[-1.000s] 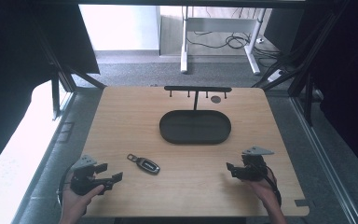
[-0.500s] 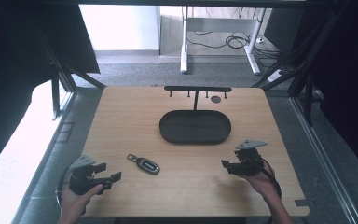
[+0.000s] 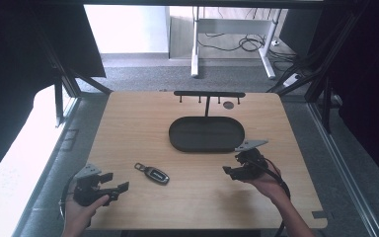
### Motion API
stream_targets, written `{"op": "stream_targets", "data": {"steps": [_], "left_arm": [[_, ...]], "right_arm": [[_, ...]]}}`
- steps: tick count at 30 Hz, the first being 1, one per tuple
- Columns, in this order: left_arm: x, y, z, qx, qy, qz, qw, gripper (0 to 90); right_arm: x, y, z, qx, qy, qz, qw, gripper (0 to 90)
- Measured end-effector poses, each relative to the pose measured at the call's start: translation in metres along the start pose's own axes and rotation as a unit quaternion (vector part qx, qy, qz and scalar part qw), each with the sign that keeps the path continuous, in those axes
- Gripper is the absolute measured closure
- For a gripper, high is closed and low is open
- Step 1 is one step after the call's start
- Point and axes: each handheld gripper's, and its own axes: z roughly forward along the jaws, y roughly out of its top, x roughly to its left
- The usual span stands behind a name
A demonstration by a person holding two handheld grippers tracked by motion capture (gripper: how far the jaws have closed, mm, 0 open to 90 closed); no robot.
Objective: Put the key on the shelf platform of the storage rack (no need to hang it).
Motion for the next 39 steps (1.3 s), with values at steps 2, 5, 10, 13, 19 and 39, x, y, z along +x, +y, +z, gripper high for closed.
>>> {"op": "stream_targets", "data": {"steps": [2, 5, 10, 13, 19, 39], "left_arm": [[0.000, 0.000, 0.000, 0.000, 0.000, 0.000, 1.0000, 21.9], [0.000, 0.000, 0.000, 0.000, 0.000, 0.000, 1.0000, 22.0], [0.000, 0.000, 0.001, 0.001, 0.000, 0.000, 1.0000, 21.9], [0.000, 0.000, 0.001, 0.001, -0.001, -0.001, 1.0000, 21.9], [0.000, 0.000, 0.000, 0.002, -0.001, 0.000, 1.0000, 21.9], [0.001, -0.001, 0.001, 0.004, -0.001, -0.002, 1.0000, 21.8]], "right_arm": [[0.002, 0.007, 0.002, 0.006, 0.006, -0.007, 0.9999, 37.7], [0.003, 0.011, 0.004, 0.009, 0.008, -0.012, 0.9998, 38.2], [0.008, 0.022, 0.007, 0.016, 0.012, -0.027, 0.9994, 38.6], [0.013, 0.028, 0.008, 0.019, 0.023, -0.033, 0.9990, 38.7], [0.026, 0.041, 0.011, 0.029, 0.031, -0.058, 0.9974, 39.7], [0.051, 0.070, 0.029, 0.056, 0.047, -0.095, 0.9928, 40.5]]}}
